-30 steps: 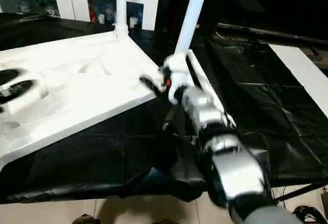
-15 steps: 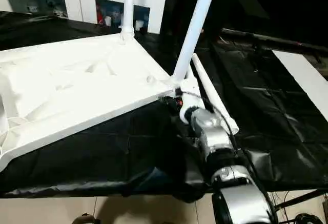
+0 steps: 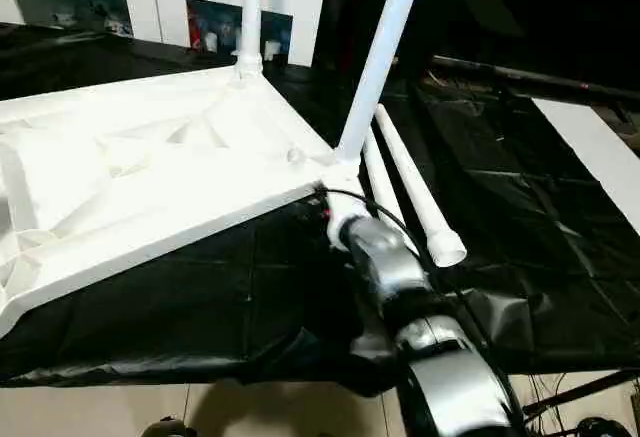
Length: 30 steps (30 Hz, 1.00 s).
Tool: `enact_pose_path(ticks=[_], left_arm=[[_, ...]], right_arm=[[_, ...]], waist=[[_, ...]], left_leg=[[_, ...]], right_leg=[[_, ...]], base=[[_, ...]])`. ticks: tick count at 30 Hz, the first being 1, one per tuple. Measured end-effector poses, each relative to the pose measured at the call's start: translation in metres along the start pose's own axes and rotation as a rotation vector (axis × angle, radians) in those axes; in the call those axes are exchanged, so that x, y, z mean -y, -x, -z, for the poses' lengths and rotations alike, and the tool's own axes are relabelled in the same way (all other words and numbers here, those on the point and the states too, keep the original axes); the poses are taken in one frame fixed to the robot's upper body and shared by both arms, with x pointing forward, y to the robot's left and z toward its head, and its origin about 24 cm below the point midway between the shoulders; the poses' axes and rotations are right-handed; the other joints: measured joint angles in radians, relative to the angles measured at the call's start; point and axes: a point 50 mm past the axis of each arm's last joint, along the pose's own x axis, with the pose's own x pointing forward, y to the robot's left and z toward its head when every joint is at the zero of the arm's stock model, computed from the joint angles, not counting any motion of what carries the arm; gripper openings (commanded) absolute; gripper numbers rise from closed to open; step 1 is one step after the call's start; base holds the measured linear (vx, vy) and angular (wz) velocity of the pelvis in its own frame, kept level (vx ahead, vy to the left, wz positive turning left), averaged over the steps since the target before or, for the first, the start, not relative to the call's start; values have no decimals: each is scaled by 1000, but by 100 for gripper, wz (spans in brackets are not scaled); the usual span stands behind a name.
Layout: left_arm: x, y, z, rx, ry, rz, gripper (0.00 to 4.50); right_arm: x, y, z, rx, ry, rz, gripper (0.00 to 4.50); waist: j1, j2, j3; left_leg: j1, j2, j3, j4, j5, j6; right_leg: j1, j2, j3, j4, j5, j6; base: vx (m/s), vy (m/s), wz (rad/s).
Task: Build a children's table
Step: Rotate leg to tighten, then rotate table base
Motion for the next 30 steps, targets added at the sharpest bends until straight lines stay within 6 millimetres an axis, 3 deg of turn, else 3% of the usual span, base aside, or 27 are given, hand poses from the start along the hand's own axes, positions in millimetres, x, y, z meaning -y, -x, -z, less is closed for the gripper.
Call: enact_pose_path(ticks=[6, 16, 24, 30], left_arm=[[19, 5, -6, 44, -75, 218, 248], [83, 20, -19, 95, -85, 682, 248], [123, 17, -47, 218, -125, 841, 248], [147, 7, -72, 322, -146, 895, 248]], right_arm=[[-7, -5, 0, -1, 9, -26, 388], [-23, -9, -8, 73, 38, -180, 388], [-32, -8, -12, 126, 72, -290, 388], [-41, -7, -10, 159, 89, -366, 388]], waist=[[4, 1, 0], [-9, 1, 1], [-10, 2, 1], [-9, 8, 1]], left_leg=[[0, 0, 1, 0, 0, 0], [0, 1, 1, 0, 0, 0], [1, 1, 1, 1, 0, 0], [1, 2, 1, 3, 1, -1]], right_leg=[[0, -1, 0, 0, 0, 0], [-1, 0, 0, 1, 0, 0], [0, 0, 0, 3, 1, -2], [0, 1, -1, 4, 2, -3]], base=[[0, 0, 0], [0, 0, 0], [0, 0, 0], [0, 0, 0]])
